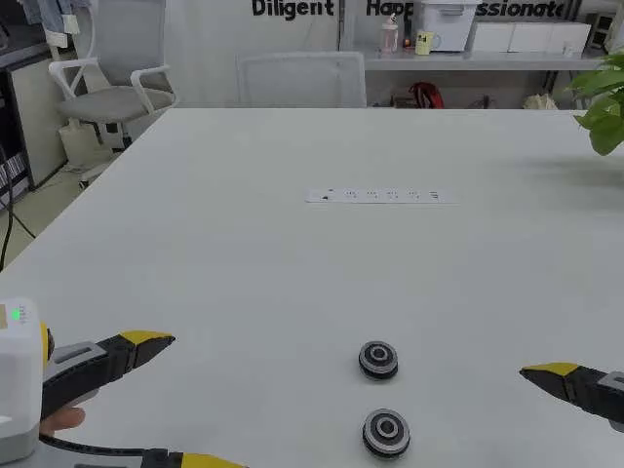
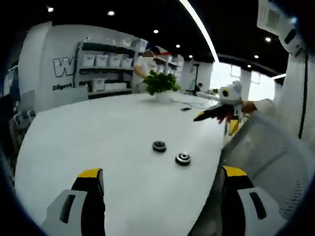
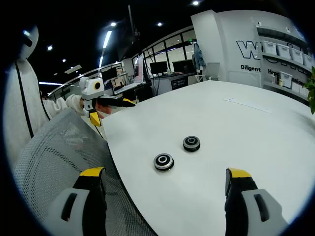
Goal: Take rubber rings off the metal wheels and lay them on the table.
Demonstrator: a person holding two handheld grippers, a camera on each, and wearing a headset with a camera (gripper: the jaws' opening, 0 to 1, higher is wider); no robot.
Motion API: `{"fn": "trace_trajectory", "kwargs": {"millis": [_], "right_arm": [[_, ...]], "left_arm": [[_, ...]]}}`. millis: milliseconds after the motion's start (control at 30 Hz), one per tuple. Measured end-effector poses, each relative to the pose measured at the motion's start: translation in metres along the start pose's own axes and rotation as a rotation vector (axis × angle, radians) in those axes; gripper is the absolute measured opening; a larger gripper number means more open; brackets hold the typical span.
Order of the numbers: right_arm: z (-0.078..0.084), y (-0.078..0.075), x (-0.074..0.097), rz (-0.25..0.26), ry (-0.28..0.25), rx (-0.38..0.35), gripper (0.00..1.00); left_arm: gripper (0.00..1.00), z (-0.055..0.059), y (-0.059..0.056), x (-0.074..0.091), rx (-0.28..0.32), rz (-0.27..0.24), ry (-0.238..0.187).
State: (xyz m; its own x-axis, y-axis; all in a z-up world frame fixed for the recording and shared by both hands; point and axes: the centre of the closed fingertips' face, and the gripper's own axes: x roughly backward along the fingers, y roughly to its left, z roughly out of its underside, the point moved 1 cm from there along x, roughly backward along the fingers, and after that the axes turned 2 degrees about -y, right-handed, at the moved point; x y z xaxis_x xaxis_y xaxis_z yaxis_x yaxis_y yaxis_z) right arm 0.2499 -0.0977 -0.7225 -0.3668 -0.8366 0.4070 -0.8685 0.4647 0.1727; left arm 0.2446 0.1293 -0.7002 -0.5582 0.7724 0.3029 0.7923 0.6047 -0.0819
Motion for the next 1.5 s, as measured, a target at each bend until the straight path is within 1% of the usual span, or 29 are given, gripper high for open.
{"fn": "trace_trajectory", "kwargs": {"millis": [100,333,467,533,633,800,967,1167,1500], "right_arm": [[0.001,-0.001,-0.002,-0.002,0.003,-0.005,0.96],[0.002,0.0,-0.007,-0.008,0.0,-0.017,0.96],[0.006,0.002,-0.009,-0.009,0.011,-0.027,0.95],[0.006,0.003,-0.01,-0.007,0.008,-0.03,0.95],[0.005,0.007,-0.011,-0.009,-0.005,-0.034,0.95],[0.004,0.012,-0.009,-0.007,-0.008,-0.028,0.95],[0.003,0.015,-0.006,0.0,-0.011,-0.019,0.95],[0.001,0.013,-0.002,0.015,-0.021,-0.018,0.94],[-0.003,0.01,-0.002,0.019,-0.03,-0.024,0.92]], "left_arm": [[1.0,-0.002,0.001,-0.003,-0.016,-0.001,-0.005],[1.0,-0.003,-0.001,-0.013,-0.021,0.011,-0.005],[1.0,-0.003,-0.009,-0.019,-0.02,0.029,-0.004],[1.0,-0.002,-0.013,-0.021,-0.029,0.04,0.005],[1.0,0.001,-0.014,-0.022,-0.044,0.047,0.022],[1.0,-0.002,-0.013,-0.02,-0.035,0.046,0.0],[1.0,0.001,-0.016,-0.022,-0.042,0.061,0.009],[1.0,0.002,-0.018,-0.023,-0.047,0.071,0.014],[1.0,0.0,-0.015,-0.024,-0.045,0.057,0.013]]}}
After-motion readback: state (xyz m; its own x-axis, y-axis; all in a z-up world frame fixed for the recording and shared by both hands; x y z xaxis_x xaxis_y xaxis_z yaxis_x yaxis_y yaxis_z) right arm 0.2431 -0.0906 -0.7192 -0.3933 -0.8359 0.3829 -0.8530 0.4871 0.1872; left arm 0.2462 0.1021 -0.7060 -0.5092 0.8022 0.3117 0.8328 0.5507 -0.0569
